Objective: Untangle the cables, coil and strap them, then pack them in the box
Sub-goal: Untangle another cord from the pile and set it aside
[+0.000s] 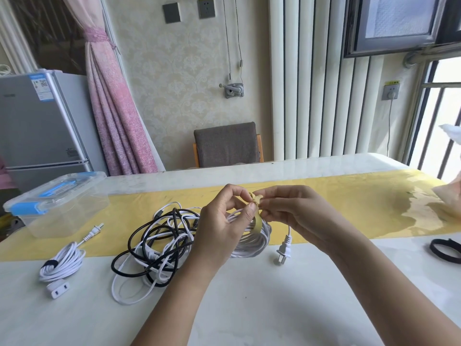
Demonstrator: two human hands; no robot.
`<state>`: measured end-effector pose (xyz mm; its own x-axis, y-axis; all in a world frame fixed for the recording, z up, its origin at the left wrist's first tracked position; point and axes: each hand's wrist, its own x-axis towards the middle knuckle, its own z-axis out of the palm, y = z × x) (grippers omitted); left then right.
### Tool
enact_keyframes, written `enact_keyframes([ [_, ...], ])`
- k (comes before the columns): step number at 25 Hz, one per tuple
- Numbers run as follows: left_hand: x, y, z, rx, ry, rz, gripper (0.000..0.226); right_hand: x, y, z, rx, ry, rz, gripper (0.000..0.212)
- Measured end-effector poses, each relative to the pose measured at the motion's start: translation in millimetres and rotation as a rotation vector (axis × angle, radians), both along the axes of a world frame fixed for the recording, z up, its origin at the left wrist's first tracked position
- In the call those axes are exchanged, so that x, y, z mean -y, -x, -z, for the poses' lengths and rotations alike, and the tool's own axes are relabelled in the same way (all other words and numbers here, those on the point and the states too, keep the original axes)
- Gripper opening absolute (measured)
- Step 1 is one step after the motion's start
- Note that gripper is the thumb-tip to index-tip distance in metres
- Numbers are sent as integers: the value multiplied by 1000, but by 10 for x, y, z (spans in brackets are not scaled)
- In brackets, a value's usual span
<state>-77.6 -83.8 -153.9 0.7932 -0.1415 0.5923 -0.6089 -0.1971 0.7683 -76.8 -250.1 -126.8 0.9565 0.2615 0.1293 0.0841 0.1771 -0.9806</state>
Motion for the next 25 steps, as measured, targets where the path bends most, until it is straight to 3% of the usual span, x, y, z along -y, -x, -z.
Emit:
enact_keyframes([
  [5, -23, -1, 23, 64, -104, -4, 7, 12, 12, -13, -26, 45, -61, 17],
  [9, -3, 17, 31, -153, -85, 208, 27, 5, 27, -26, 60, 88, 114, 6],
  [11, 42, -14, 87, -195, -218, 138, 34, 4, 27, -24, 141, 162, 243, 9],
  [13, 84, -44, 117, -206, -280, 37, 24, -33, 47, -19, 244, 236, 296, 9],
  [15, 86, -64, 91, -325, -97, 62, 17, -83, 87, -17, 334, 261, 265, 8],
  [18, 5, -70, -31, -590, 337, 346, 25, -107, 137, -34, 413, 128, 161, 4],
  [20, -22, -63, -84, -630, 504, 477, 32, -105, 138, -36, 443, 34, 114, 9],
  [25, 57, -85, -113, -571, 779, 324, 43, -194, 125, 29, 471, 57, 90, 5],
])
